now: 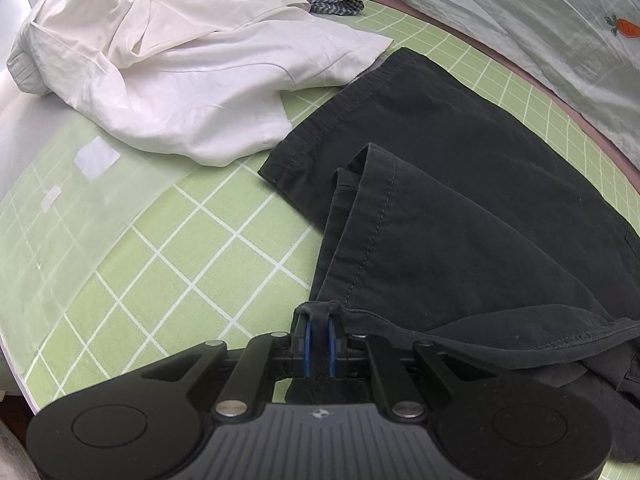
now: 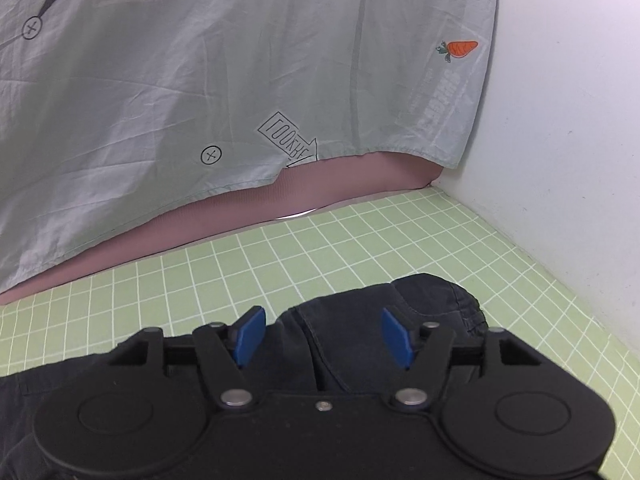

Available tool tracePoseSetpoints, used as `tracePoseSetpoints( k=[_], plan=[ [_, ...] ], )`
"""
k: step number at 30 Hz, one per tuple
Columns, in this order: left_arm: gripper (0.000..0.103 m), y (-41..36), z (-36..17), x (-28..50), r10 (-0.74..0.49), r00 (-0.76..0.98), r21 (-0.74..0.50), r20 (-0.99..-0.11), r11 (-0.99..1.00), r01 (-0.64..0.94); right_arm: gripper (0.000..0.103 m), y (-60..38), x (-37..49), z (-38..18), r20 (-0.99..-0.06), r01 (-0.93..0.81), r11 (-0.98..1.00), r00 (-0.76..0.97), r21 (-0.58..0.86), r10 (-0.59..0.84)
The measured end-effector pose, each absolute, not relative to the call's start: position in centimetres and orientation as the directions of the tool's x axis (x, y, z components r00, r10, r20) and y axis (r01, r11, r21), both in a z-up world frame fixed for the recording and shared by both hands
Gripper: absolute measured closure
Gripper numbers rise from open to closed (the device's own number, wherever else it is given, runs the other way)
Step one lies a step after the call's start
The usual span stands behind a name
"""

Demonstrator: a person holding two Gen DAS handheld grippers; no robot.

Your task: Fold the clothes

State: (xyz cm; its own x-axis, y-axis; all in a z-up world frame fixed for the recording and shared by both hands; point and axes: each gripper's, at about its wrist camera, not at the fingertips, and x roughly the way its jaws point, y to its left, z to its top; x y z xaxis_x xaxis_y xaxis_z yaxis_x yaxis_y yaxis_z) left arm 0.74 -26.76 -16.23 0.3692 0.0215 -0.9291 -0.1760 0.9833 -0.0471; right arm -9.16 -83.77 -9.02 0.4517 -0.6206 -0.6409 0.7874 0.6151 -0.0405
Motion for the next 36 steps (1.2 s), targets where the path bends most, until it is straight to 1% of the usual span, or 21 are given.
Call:
tracePoseSetpoints(
  k=[5, 7, 8, 10, 13, 14, 16, 17, 18, 20, 24, 27, 30, 33, 36],
  plan=[
    [0.093, -27.6, -16.6, 2.1, 0.05, 0.345, -0.007, -0.937, 0.987, -0.16, 0.033, -86.0, -7.0, -10.4, -0.682, 0.812, 0.584, 0.429, 0.003, -0.593],
    [0.093, -27.9, -16.7, 2.4, 0.062, 0.342, 0.012, -0.938, 0.989, -0.147, 0.025, -86.8, -6.2, -10.9, -0.711, 0.818, 0.575, 0.414, 0.017, -0.568],
    [0.093, -28.1, -16.7, 2.5, 0.068, 0.341, 0.02, -0.938, 0.99, -0.142, 0.023, -87.2, -5.7, -11.4, -0.733, 0.83, 0.558, 0.37, -0.015, -0.571],
    [0.093, -28.1, -16.7, 2.6, 0.072, 0.34, 0.023, -0.938, 0.989, -0.144, 0.023, -87.8, -5.3, -12.6, -0.767, 0.841, 0.539, 0.308, -0.057, -0.562],
    [0.093, -28.0, -16.6, 2.5, 0.065, 0.344, 0.011, -0.937, 0.988, -0.155, 0.026, -88.3, -5.9, -14.2, -0.807, 0.841, 0.535, 0.261, -0.08, -0.53],
    [0.093, -28.0, -16.6, 2.4, 0.063, 0.346, 0.01, -0.936, 0.988, -0.154, 0.026, -88.2, -6.6, -14.2, -0.806, 0.841, 0.537, 0.275, -0.062, -0.524],
    [0.093, -28.0, -16.5, 2.3, 0.061, 0.349, 0.008, -0.935, 0.989, -0.15, 0.036, -87.8, -8.0, -14.1, -0.803, 0.836, 0.547, 0.304, -0.033, -0.513],
    [0.093, -27.9, -16.5, 2.3, 0.06, 0.353, 0.007, -0.934, 0.989, -0.149, 0.051, -87.5, -8.6, -13.9, -0.798, 0.828, 0.56, 0.323, -0.022, -0.509],
    [0.093, -27.9, -16.4, 2.2, 0.059, 0.357, 0.004, -0.932, 0.988, -0.151, 0.071, -87.1, -9.1, -13.6, -0.791, 0.818, 0.575, 0.342, -0.015, -0.507],
    [0.093, -27.6, -16.1, 2.0, 0.053, 0.369, -0.008, -0.928, 0.987, -0.163, 0.091, -86.2, -10.3, -12.7, -0.778, 0.798, 0.602, 0.386, 0.013, -0.495],
    [0.093, -26.4, -14.5, 0.9, 0.038, 0.426, -0.036, -0.904, 0.986, -0.164, 0.093, -83.4, -14.2, -9.8, -0.702, 0.801, 0.598, 0.412, -0.024, -0.581],
    [0.093, -25.2, -13.5, -0.1, 0.025, 0.455, -0.053, -0.89, 0.986, -0.159, 0.094, -81.5, -18.3, -7.8, -0.66, 0.819, 0.571, 0.402, -0.051, -0.635],
    [0.093, -23.3, -13.0, -1.2, 0.02, 0.47, -0.067, -0.882, 0.984, -0.167, 0.095, -79.4, -22.4, -7.2, -0.647, 0.825, 0.553, 0.362, -0.113, -0.671],
    [0.093, -21.2, -12.7, -2.5, 0.017, 0.476, -0.084, -0.88, 0.978, -0.191, 0.095, -77.7, -26.6, -8.4, -0.676, 0.827, 0.535, 0.296, -0.172, -0.675],
    [0.093, -18.8, -12.5, -3.7, 0.036, 0.479, -0.072, -0.877, 0.976, -0.206, 0.096, -76.0, -29.8, -10.6, -0.723, 0.829, 0.513, 0.214, -0.221, -0.657]
  ],
)
